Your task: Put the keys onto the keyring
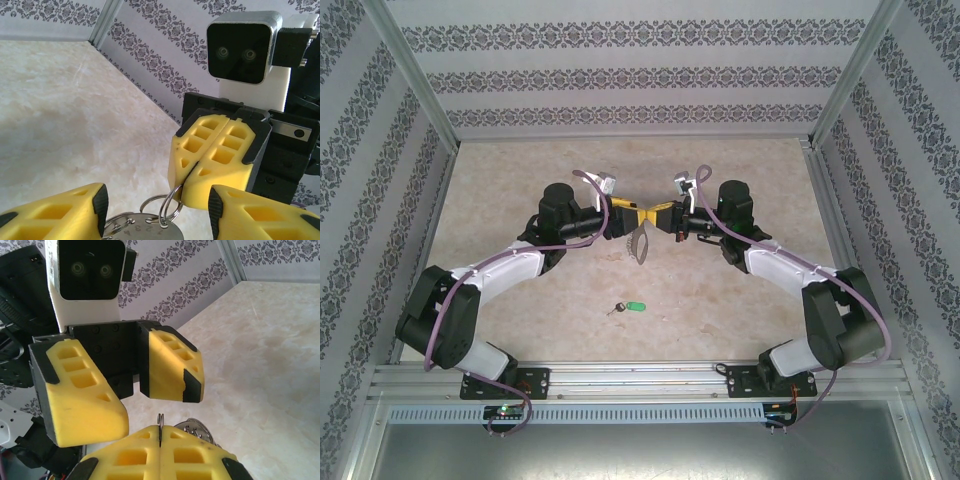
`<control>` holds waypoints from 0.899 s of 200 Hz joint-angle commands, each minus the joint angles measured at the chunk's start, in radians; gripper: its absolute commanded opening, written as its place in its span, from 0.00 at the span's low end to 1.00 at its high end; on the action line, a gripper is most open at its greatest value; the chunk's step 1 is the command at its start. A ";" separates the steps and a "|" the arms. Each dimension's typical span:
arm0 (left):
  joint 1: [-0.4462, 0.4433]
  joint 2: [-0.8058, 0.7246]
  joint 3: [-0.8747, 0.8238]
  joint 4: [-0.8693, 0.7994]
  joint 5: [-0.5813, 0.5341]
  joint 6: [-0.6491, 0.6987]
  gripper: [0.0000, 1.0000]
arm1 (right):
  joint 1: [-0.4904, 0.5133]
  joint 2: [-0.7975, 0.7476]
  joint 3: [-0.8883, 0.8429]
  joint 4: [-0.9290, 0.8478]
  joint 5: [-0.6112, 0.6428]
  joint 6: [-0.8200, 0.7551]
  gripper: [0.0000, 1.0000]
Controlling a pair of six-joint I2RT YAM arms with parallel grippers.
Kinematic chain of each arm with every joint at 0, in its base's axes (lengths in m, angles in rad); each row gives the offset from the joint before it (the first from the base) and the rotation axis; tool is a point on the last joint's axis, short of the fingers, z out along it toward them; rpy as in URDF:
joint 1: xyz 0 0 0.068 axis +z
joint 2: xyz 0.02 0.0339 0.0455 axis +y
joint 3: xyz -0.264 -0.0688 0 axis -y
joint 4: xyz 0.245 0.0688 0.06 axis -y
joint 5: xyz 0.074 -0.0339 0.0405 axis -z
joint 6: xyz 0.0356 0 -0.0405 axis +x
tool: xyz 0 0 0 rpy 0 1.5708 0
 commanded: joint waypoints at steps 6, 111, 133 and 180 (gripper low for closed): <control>-0.001 0.005 0.001 0.074 0.073 0.002 0.53 | 0.002 -0.036 -0.010 0.061 -0.042 0.009 0.00; 0.001 0.024 -0.020 0.177 0.164 -0.046 0.41 | -0.003 -0.035 -0.004 0.073 -0.043 0.023 0.00; 0.002 0.018 -0.037 0.197 0.172 -0.047 0.39 | -0.006 -0.033 -0.003 0.073 -0.043 0.023 0.00; 0.017 0.016 -0.059 0.242 0.174 -0.066 0.35 | -0.011 -0.025 -0.003 0.076 -0.043 0.025 0.00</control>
